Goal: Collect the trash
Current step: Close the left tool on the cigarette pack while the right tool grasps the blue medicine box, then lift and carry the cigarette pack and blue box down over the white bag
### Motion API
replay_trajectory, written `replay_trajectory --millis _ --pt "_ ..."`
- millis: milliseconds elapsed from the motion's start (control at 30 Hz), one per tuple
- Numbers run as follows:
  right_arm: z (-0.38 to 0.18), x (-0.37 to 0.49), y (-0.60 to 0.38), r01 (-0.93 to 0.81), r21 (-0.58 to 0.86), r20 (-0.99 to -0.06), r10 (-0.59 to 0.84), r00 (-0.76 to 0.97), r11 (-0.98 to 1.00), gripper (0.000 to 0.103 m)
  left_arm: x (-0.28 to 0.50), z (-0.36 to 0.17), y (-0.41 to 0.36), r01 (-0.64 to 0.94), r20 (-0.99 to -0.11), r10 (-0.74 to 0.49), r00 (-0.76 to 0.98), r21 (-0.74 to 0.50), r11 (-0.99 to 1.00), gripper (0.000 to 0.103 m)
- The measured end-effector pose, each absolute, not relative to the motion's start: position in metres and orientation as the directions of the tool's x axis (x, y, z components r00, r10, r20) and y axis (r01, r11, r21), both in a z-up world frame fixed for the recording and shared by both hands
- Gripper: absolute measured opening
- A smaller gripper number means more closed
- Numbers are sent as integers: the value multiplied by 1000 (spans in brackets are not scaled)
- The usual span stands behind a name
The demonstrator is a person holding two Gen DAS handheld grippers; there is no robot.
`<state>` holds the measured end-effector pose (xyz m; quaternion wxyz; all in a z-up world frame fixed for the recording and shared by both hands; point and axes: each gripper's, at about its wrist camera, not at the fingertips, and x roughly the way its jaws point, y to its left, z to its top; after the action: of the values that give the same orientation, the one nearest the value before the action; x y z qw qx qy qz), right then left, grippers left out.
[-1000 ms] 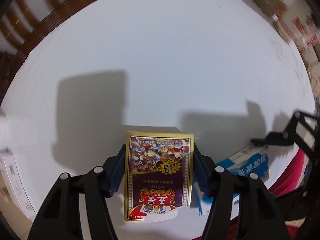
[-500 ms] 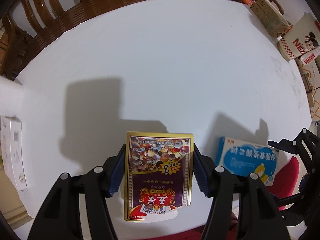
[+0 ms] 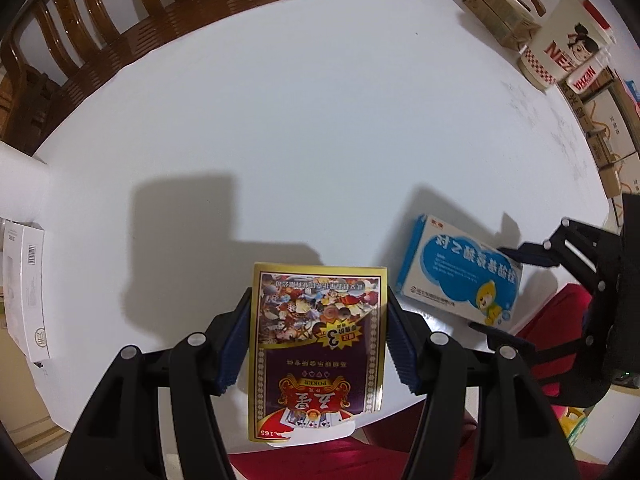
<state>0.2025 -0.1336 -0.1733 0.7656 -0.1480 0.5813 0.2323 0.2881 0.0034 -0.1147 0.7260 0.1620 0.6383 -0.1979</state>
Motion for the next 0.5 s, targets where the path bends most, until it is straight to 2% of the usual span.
replay_trajectory --millis 300,500 --pt "-178 212 -113 -554 -10 -985 88 151 833 61 283 -121 5 489 -992 -81 94 -25 872 59" --pt "-152 214 -115 -523 -38 -969 96 228 851 60 271 -118 9 484 -992 -77 99 -20 875 59"
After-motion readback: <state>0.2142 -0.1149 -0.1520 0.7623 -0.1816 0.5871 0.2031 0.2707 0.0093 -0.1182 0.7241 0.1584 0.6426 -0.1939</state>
